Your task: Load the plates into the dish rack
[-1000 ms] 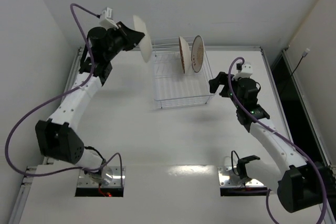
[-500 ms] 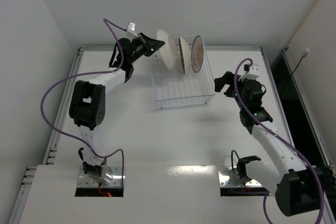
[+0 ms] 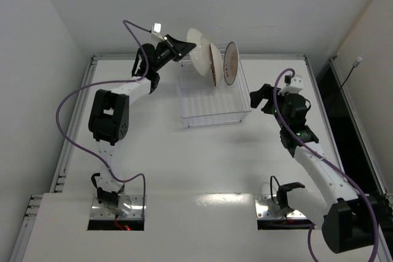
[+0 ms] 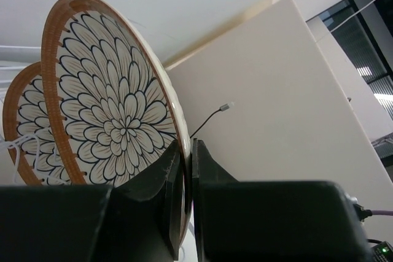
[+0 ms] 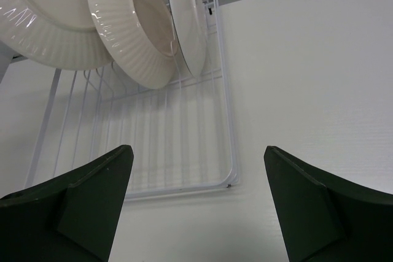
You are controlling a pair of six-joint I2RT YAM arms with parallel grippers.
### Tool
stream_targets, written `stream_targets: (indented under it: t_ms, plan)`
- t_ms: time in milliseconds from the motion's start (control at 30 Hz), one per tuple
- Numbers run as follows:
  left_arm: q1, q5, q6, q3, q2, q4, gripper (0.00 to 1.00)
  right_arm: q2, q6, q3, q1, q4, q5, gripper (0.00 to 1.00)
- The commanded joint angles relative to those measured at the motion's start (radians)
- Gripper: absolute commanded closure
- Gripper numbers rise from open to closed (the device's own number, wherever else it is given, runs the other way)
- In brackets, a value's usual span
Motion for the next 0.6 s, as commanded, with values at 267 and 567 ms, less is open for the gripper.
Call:
stream_targets:
  t_ms: [267,567]
  plan:
    - [-0.011,-0.003,0.029,-0.005,-0.062,0.192,1.0,0.002,-0.004,-0.001,-0.003,0.065,-0.023,0.13]
    - [-0.011,-0.077,0.065,-0.071,-0.073,0.118,1.0,0.002,-0.004,-0.001,-0.003,0.065,-0.023,0.13]
